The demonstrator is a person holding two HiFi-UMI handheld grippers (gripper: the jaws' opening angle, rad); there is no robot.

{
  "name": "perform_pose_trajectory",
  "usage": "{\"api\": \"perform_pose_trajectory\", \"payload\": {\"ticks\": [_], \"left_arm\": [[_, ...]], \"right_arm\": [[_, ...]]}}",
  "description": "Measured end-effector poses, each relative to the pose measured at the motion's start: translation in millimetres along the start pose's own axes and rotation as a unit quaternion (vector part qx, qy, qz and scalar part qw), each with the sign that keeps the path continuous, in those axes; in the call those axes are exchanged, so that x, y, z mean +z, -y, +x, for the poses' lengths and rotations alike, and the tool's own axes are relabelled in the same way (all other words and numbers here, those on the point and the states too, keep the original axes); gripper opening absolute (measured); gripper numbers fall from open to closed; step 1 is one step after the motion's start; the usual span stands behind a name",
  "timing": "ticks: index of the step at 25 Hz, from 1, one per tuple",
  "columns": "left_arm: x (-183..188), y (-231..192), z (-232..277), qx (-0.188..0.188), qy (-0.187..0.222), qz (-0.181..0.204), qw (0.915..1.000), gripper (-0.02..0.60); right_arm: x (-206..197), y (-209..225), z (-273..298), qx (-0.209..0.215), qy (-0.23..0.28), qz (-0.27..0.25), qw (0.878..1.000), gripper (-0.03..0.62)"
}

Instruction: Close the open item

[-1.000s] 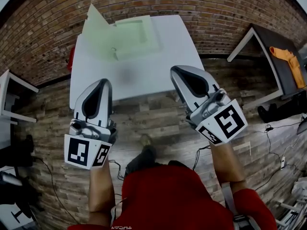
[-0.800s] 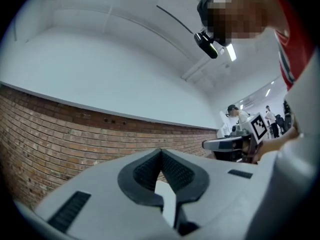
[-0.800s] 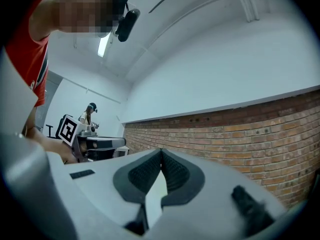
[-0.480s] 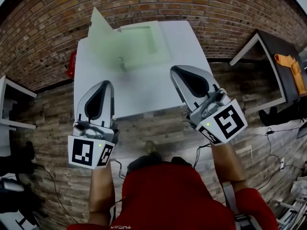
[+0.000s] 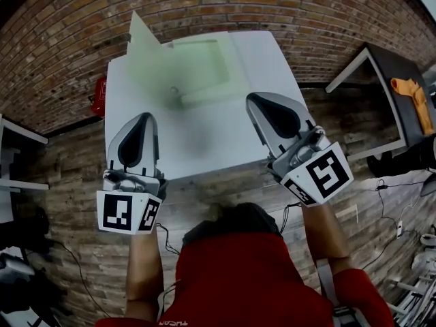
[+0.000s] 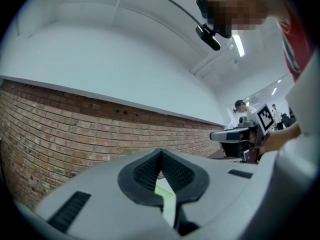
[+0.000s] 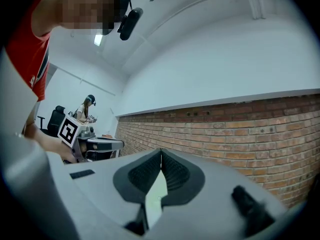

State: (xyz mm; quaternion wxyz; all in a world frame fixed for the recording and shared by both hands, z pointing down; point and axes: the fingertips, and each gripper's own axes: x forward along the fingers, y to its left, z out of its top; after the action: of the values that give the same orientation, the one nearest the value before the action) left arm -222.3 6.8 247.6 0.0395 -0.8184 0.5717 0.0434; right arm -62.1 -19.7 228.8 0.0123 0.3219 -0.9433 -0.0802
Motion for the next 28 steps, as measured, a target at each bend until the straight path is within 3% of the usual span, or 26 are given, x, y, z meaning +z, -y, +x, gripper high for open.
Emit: {"api": "perform_pose_trajectory", "payload": {"ticks": [10, 28], "left_arm": [[-14.7, -15.1, 27.5, 0.006, -0.013, -0.005, 0.9999, 0.012], [-41.7, -44.1, 83.1, 0.091, -0.047, 0.002, 0.9948, 0.012]], "right_arm": [[-19.9, 24.6, 29.4, 0.004, -0.018, -0.004, 1.0, 0.031], [-66.5, 95.4, 80.8, 0.06, -0.037, -0.001, 0.997, 0.031]]}}
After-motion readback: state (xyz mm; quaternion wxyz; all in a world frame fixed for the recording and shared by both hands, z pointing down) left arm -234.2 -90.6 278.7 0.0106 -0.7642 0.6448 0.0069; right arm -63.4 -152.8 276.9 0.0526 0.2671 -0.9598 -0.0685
